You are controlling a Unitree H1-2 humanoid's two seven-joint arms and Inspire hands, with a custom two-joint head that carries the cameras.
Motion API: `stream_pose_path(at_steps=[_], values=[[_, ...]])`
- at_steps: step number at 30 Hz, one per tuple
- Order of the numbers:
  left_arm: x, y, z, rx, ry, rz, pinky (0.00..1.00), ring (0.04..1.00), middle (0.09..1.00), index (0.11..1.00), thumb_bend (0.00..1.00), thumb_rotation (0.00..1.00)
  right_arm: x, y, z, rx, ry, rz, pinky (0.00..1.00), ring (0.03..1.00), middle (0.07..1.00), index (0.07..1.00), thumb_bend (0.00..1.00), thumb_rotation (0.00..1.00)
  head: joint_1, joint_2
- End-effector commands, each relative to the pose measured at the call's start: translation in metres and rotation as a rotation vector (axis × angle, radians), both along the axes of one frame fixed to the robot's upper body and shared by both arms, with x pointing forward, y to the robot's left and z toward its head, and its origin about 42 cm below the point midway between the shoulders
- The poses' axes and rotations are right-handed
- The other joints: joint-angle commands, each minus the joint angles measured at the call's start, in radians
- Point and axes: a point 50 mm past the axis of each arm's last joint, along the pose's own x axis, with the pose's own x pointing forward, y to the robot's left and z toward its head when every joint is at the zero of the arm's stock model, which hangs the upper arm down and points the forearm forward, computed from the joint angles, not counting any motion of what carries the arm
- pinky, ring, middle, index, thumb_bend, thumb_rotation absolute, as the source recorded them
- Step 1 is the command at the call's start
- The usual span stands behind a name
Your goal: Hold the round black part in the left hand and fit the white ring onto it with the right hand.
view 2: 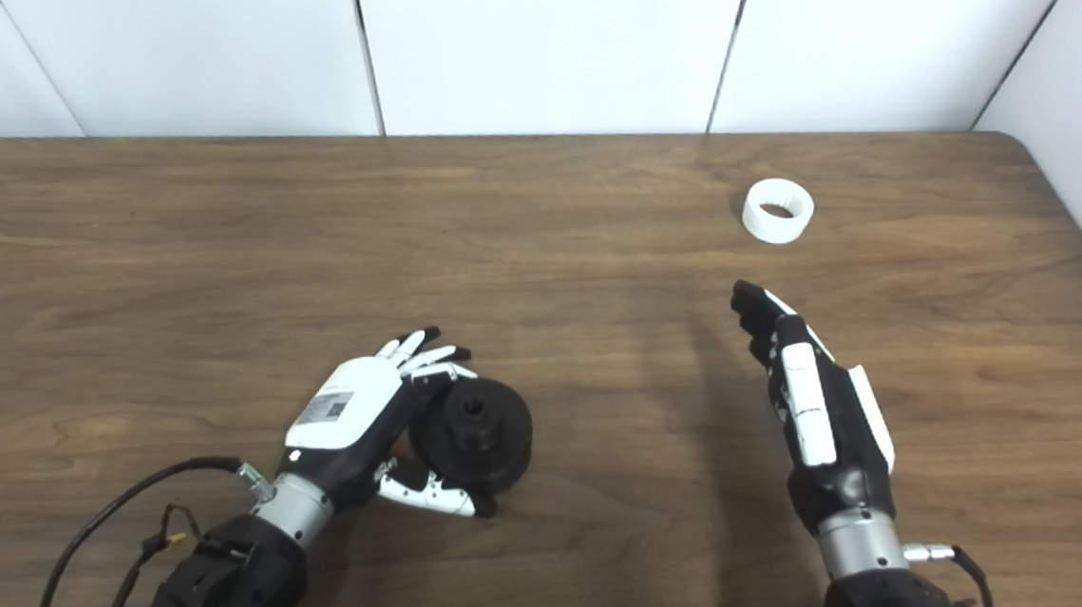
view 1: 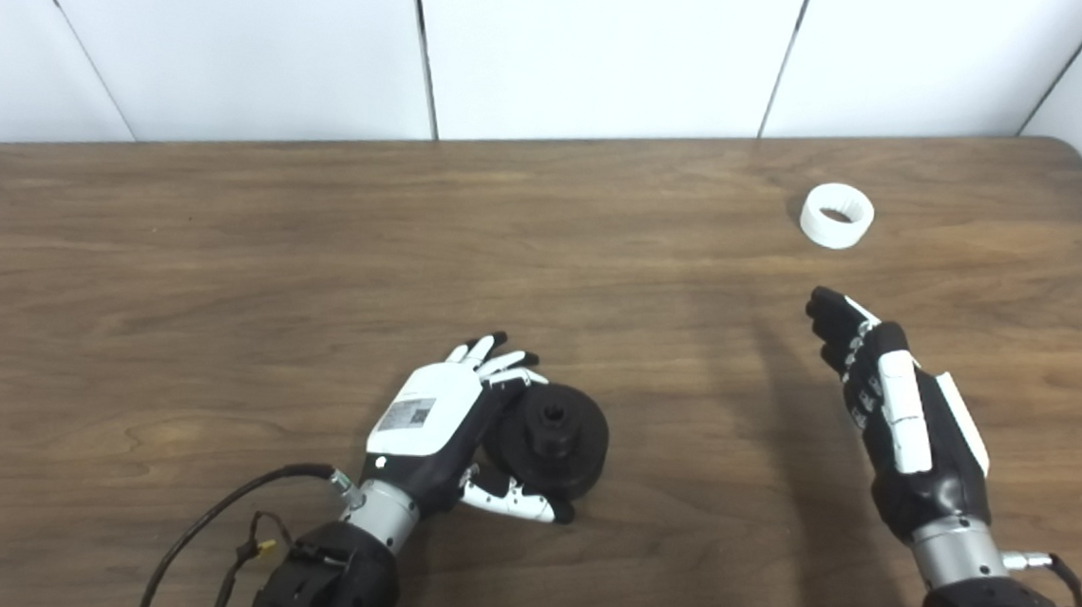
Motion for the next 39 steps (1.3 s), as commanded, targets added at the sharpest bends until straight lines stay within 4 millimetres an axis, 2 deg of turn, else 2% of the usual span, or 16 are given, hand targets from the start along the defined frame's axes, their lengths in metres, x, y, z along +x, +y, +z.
stream_pose_path(at_steps=[1,4,8,14,16,18,20,22,24,27,28,32,35,36,38,39], values=[[-0.004,0.011,-0.016,0.110,0.085,0.003,1.00,1.000,0.898,0.486,0.52,0.06,0.009,0.004,0.025,0.010,-0.109,0.000,1.00,0.941,0.882,0.851,0.57,0.97,-0.011,-0.001],[-0.003,0.014,-0.016,0.118,0.091,0.006,1.00,1.000,0.899,0.486,0.52,0.06,0.015,-0.001,0.042,-0.015,-0.130,-0.003,1.00,0.949,0.895,0.852,0.57,0.98,-0.038,-0.012],[-0.004,0.016,-0.019,0.124,0.093,0.008,1.00,1.000,0.898,0.486,0.52,0.06,0.029,-0.010,0.063,-0.051,-0.182,-0.007,0.94,0.938,0.898,0.862,0.55,0.96,-0.069,-0.026],[-0.008,0.017,-0.024,0.120,0.101,0.011,1.00,1.000,0.898,0.486,0.52,0.06,0.048,-0.024,0.084,-0.143,-0.251,-0.014,0.93,0.944,0.897,0.845,0.56,0.93,-0.076,-0.046],[-0.009,0.017,-0.026,0.124,0.101,0.010,1.00,1.000,0.898,0.486,0.52,0.06,0.056,-0.030,0.090,-0.187,-0.261,-0.005,0.93,0.944,0.896,0.842,0.56,0.92,-0.080,-0.065],[-0.010,0.018,-0.027,0.131,0.097,0.009,1.00,1.000,0.899,0.486,0.52,0.06,0.066,-0.038,0.097,-0.244,-0.264,0.012,0.94,0.950,0.908,0.851,0.57,0.87,-0.085,-0.073],[-0.011,0.019,-0.027,0.134,0.095,0.010,1.00,1.000,0.898,0.486,0.52,0.06,0.078,-0.045,0.103,-0.287,-0.264,0.028,0.95,0.957,0.920,0.862,0.58,0.78,-0.099,-0.088],[-0.012,0.021,-0.028,0.134,0.097,0.011,1.00,1.000,0.901,0.486,0.52,0.06,0.090,-0.053,0.107,-0.373,-0.252,0.035,0.95,0.958,0.924,0.865,0.58,0.62,-0.111,-0.101],[-0.013,0.022,-0.030,0.135,0.100,0.013,1.00,1.000,0.903,0.486,0.52,0.06,0.103,-0.061,0.110,-0.472,-0.231,0.042,0.96,0.962,0.929,0.866,0.62,0.55,-0.119,-0.107],[-0.014,0.023,-0.031,0.134,0.102,0.016,1.00,1.000,0.904,0.486,0.52,0.06,0.122,-0.070,0.114,-0.590,-0.196,0.055,0.93,0.944,0.935,0.874,0.74,0.41,-0.125,-0.115],[-0.015,0.023,-0.032,0.134,0.103,0.018,1.00,1.000,0.905,0.486,0.52,0.06,0.127,-0.073,0.115,-0.617,-0.185,0.057,0.92,0.942,0.938,0.879,0.79,0.37,-0.135,-0.135],[-0.017,0.025,-0.035,0.130,0.103,0.020,1.00,1.000,0.906,0.486,0.52,0.06,0.150,-0.081,0.122,-0.779,-0.130,0.058,0.83,0.894,0.906,0.881,0.89,0.32,-0.144,-0.160],[-0.020,0.026,-0.037,0.123,0.100,0.023,1.00,1.000,0.902,0.486,0.52,0.06,0.162,-0.085,0.125,-0.852,-0.093,0.050,0.82,0.885,0.894,0.881,0.92,0.31,-0.149,-0.185],[-0.020,0.026,-0.038,0.123,0.101,0.023,1.00,1.000,0.899,0.486,0.52,0.06,0.166,-0.087,0.126,-0.877,-0.080,0.045,0.83,0.889,0.893,0.879,0.93,0.31,-0.149,-0.185],[-0.023,0.027,-0.041,0.127,0.102,0.023,1.00,1.000,0.897,0.486,0.52,0.06,0.173,-0.091,0.128,-0.929,-0.050,0.049,0.89,0.927,0.920,0.889,0.92,0.30,-0.148,-0.219],[-0.023,0.028,-0.042,0.128,0.103,0.024,1.00,1.000,0.897,0.486,0.51,0.06,0.176,-0.093,0.129,-0.944,-0.035,0.050,0.90,0.940,0.930,0.892,0.92,0.29,-0.148,-0.219]])
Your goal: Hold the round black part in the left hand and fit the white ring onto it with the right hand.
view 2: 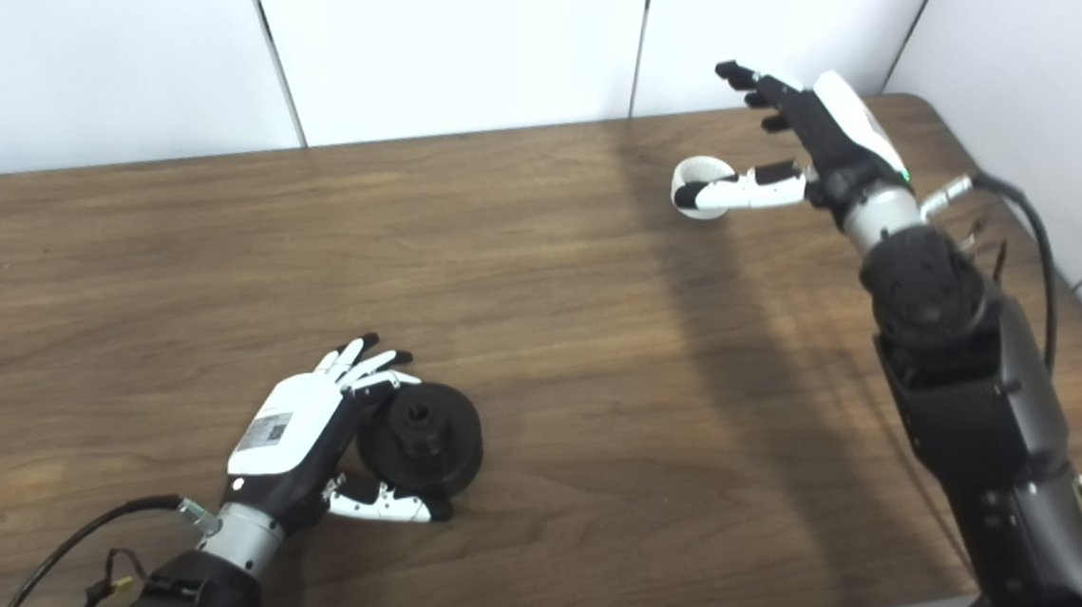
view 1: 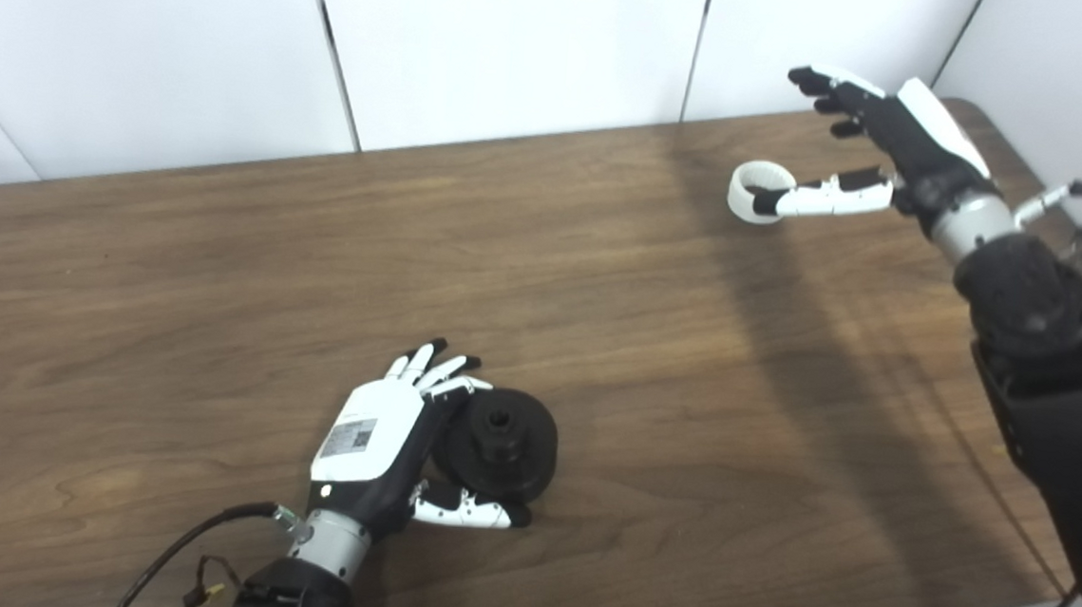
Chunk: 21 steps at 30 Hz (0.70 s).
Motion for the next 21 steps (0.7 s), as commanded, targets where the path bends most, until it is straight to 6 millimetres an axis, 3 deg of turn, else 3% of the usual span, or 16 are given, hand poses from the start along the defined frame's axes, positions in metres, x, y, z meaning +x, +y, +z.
stream_pose_path(at_steps=[1,5,9,13,21], values=[[-0.018,0.020,-0.037,0.128,0.139,0.011,1.00,1.000,0.897,0.486,0.51,0.06,0.010,-0.009,0.026,-0.077,-0.048,-0.016,0.91,0.953,0.942,0.895,0.91,0.29,0.000,-0.019],[-0.022,0.022,-0.045,0.135,0.132,0.013,1.00,1.000,0.896,0.486,0.51,0.07,0.021,-0.015,0.025,-0.105,-0.020,-0.042,0.90,0.969,0.957,0.892,0.91,0.27,0.015,-0.065],[-0.024,0.022,-0.050,0.126,0.140,0.024,1.00,1.000,0.896,0.486,0.52,0.07,0.033,-0.019,0.026,-0.146,0.002,-0.062,0.90,0.981,0.958,0.891,0.90,0.23,0.020,-0.082],[-0.024,0.022,-0.054,0.126,0.141,0.027,1.00,1.000,0.893,0.486,0.52,0.07,0.046,-0.022,0.026,-0.200,0.026,-0.070,0.91,0.986,0.959,0.891,0.90,0.25,0.021,-0.112],[-0.024,0.021,-0.057,0.119,0.136,0.028,1.00,1.000,0.888,0.485,0.52,0.06,0.064,-0.020,0.022,-0.275,0.083,-0.067,1.00,1.000,0.977,0.896,0.90,0.25,0.026,-0.119]])
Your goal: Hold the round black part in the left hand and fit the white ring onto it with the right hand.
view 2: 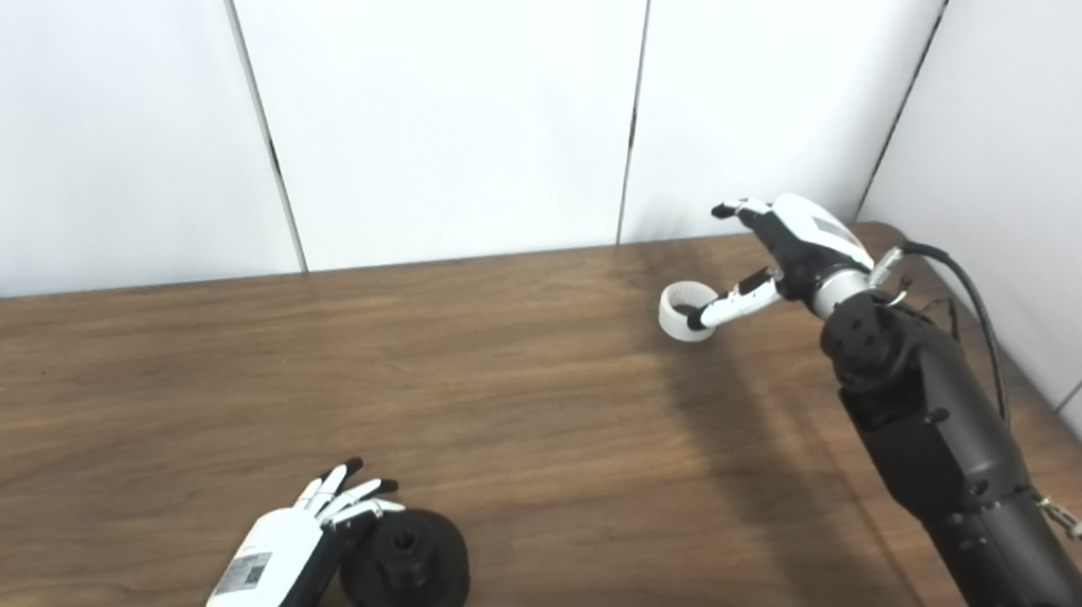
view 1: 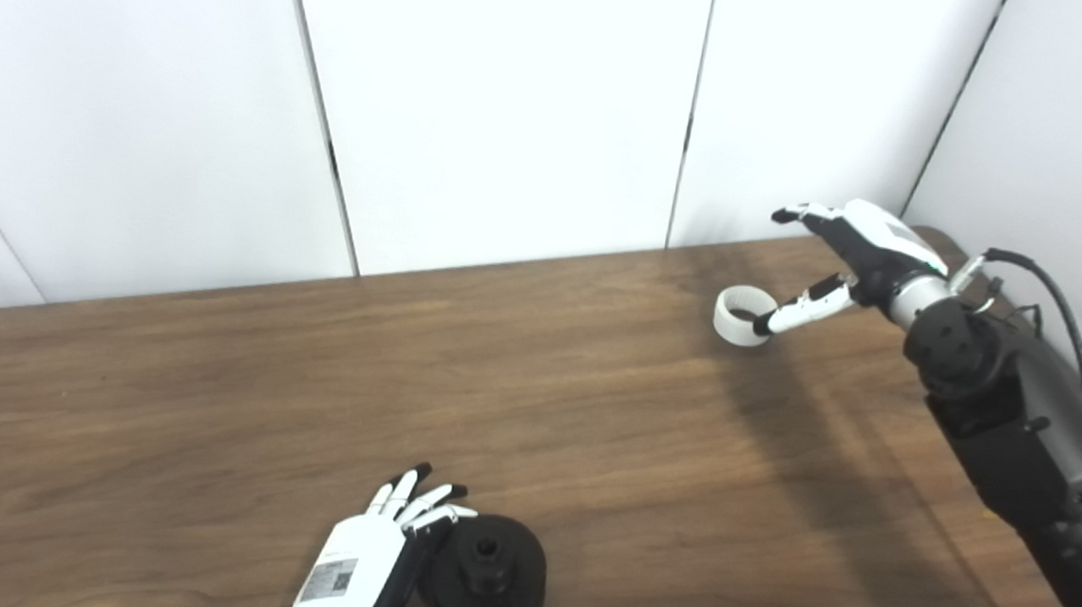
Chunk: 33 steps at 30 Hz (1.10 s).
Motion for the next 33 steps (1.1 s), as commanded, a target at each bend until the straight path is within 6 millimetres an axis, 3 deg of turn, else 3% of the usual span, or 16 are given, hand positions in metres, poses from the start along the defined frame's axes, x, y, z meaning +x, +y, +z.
stream_pose_path(at_steps=[1,16,33], values=[[-0.019,0.019,-0.043,0.158,0.175,0.007,1.00,1.000,0.889,0.485,0.52,0.06,0.010,-0.007,0.032,-0.059,-0.078,-0.004,1.00,1.000,0.979,0.896,0.90,0.24,0.001,-0.001],[-0.020,0.020,-0.046,0.151,0.176,0.024,1.00,1.000,0.886,0.486,0.52,0.07,0.030,0.004,-0.010,-0.187,0.063,0.032,1.00,1.000,0.992,0.885,0.91,0.25,0.014,-0.004],[-0.030,0.021,-0.049,0.131,0.172,0.033,1.00,0.990,0.859,0.485,0.52,0.06,0.049,0.003,-0.017,-0.197,0.066,0.013,1.00,1.000,0.996,0.881,0.89,0.29,0.026,-0.007]])
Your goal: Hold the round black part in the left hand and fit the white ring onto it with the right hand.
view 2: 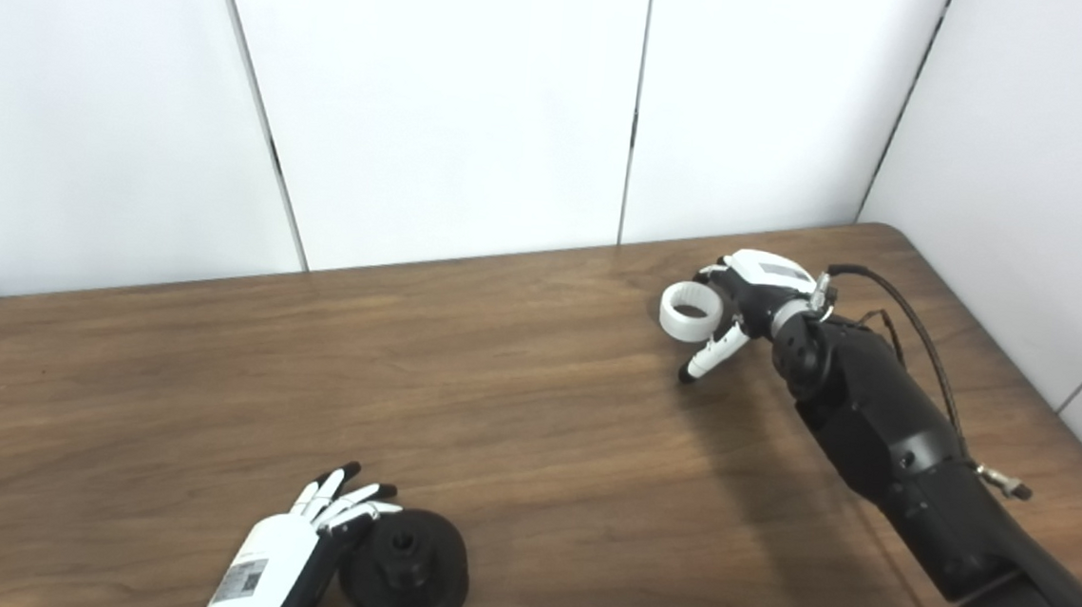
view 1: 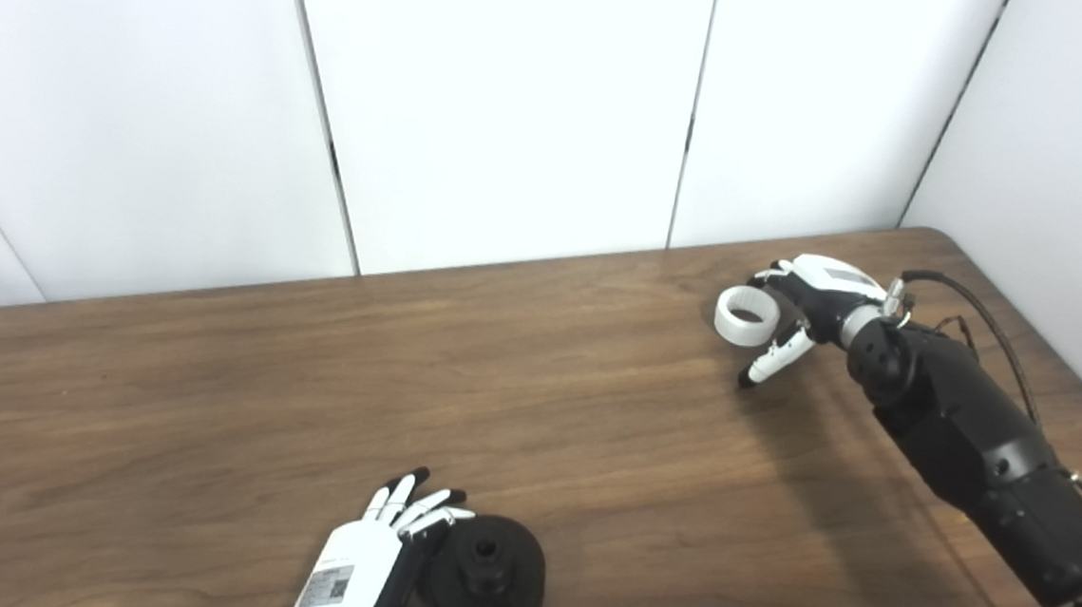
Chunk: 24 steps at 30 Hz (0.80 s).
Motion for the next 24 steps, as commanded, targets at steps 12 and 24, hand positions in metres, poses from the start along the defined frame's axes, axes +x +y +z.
stream_pose_path(at_steps=[12,24], values=[[-0.026,0.020,-0.047,0.167,0.189,0.011,1.00,0.991,0.861,0.485,0.52,0.07,0.024,0.000,0.042,-0.027,-0.147,0.034,1.00,1.000,0.982,0.868,0.88,0.30,0.016,0.004],[-0.026,0.021,-0.047,0.192,0.185,0.015,1.00,0.984,0.859,0.485,0.52,0.07,0.025,0.002,0.039,-0.021,-0.149,0.040,0.98,0.989,0.949,0.804,0.84,0.26,0.022,0.001]])
